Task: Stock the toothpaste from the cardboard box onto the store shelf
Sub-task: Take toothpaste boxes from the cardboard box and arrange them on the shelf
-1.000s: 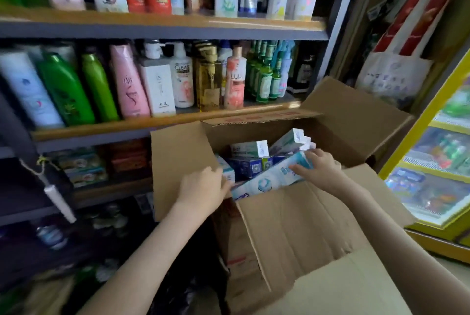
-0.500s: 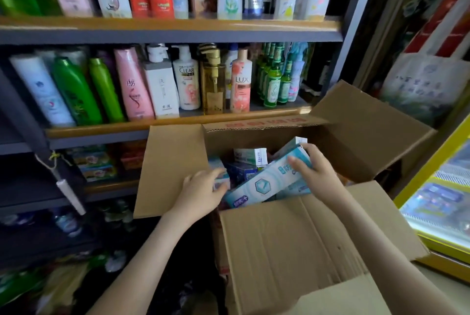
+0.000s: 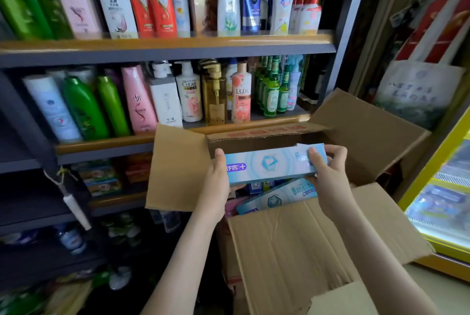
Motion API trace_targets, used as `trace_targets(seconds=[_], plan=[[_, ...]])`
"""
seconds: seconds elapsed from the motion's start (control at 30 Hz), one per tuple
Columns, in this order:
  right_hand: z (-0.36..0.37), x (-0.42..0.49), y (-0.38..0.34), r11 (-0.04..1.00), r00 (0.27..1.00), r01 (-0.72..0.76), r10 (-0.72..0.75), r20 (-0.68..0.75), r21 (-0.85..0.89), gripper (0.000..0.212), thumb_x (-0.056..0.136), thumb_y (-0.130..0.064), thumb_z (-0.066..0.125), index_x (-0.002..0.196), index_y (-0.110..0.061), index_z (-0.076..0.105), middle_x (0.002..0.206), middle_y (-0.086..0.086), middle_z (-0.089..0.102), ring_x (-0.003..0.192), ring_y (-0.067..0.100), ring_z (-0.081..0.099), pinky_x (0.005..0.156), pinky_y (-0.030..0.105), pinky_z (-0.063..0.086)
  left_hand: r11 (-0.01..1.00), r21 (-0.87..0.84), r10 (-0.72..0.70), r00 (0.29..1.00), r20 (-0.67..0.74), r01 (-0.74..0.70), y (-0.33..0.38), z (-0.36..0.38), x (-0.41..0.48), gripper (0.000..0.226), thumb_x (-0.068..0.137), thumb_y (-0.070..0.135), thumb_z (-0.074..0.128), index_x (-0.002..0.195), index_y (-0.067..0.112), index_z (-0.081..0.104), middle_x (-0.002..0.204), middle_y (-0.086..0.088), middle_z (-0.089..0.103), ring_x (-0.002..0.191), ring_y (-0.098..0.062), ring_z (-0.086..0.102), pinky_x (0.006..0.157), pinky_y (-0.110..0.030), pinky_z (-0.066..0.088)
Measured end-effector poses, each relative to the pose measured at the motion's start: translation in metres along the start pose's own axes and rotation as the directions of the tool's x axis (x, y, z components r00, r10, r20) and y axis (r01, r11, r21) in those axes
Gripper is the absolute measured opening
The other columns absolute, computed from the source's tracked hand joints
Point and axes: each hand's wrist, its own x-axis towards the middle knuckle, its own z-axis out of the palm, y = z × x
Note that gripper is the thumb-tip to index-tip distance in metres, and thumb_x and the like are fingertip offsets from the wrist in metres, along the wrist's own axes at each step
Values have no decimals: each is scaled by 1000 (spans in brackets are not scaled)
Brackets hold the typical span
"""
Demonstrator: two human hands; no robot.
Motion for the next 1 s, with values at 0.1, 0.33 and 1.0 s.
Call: trace_targets(seconds=[0.1, 0.33, 1.0], plan=[[1, -3, 11, 987, 998, 68, -69, -3, -146, 4, 100, -38, 41, 97, -38, 41, 111, 11, 59, 95, 24, 66, 80, 49, 56, 996, 89, 16, 998, -59, -11, -8, -5, 0, 40, 101, 53, 27, 87, 22, 49, 84, -6, 67, 87, -24, 65, 93, -44, 51], [-11, -9, 17, 954, 996, 72, -54, 70, -291, 30, 103, -31, 35, 129, -32, 49, 119, 1, 59, 102, 11, 60, 82, 36, 56, 982, 178, 79, 994, -75, -65, -13, -24, 5, 45, 98, 59, 27, 87, 24, 52, 99, -17, 68, 100, -34, 64, 96, -51, 49], [-37, 33, 49, 467, 985, 41, 127, 113, -883, 52, 91, -45, 57, 136, -19, 46, 130, 7, 57, 118, 29, 53, 100, 52, 41, 995, -84, -72, 943, -325, 48, -19, -75, 2, 35, 104, 44, 31, 84, 19, 47, 82, -7, 61, 75, -17, 62, 74, -36, 53]])
